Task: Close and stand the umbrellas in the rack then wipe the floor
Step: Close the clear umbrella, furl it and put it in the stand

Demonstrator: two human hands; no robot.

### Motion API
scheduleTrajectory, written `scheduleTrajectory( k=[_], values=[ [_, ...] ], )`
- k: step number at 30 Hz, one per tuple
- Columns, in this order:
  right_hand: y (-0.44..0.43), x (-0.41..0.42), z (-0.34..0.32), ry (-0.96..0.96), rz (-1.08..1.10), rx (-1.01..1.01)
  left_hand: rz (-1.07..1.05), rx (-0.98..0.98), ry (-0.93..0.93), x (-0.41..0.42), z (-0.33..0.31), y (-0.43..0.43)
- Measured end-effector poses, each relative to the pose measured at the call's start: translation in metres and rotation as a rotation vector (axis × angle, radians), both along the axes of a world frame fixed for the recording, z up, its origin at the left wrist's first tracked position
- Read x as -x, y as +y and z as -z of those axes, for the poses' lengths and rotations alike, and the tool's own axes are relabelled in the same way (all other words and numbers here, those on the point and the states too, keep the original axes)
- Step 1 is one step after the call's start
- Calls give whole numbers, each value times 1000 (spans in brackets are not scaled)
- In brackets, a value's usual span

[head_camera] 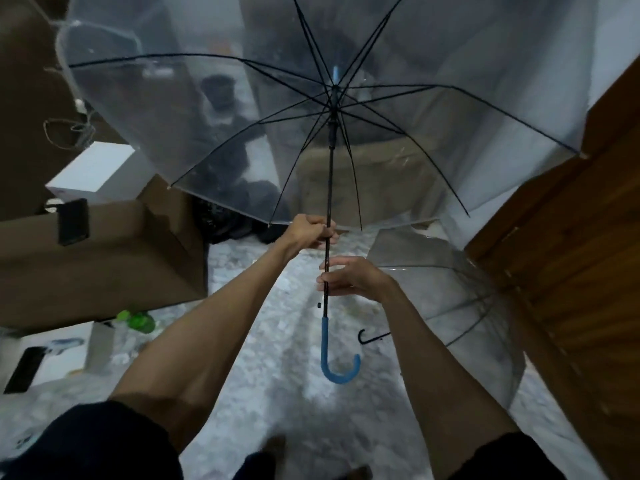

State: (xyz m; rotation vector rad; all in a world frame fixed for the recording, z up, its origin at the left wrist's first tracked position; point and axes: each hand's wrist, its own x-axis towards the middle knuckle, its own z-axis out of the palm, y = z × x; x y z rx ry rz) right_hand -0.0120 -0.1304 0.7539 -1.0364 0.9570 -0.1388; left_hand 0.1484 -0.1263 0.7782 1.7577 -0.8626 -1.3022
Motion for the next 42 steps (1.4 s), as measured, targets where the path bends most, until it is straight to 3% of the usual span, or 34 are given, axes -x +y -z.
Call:
scheduleTrajectory(
  k=[6,9,17,26,35,42],
  values=[
    [-2,14,-58,266,-54,129,68,11,33,13,-46,16],
    [-11,12,-89,336,66,238,139,25,18,13,-62,35],
    [-16,-31,-136,152,551,346,272,-17,-22,-7,-63,75],
    [3,-30,-129,-22,855,194,389,-29,-58,-30,-65,96],
    [38,98,-159,-53,1196,265,682,65,-68,77,-96,76],
    [124,248,-167,-64,1531,308,952,127,-70,222,-105,87]
  ],
)
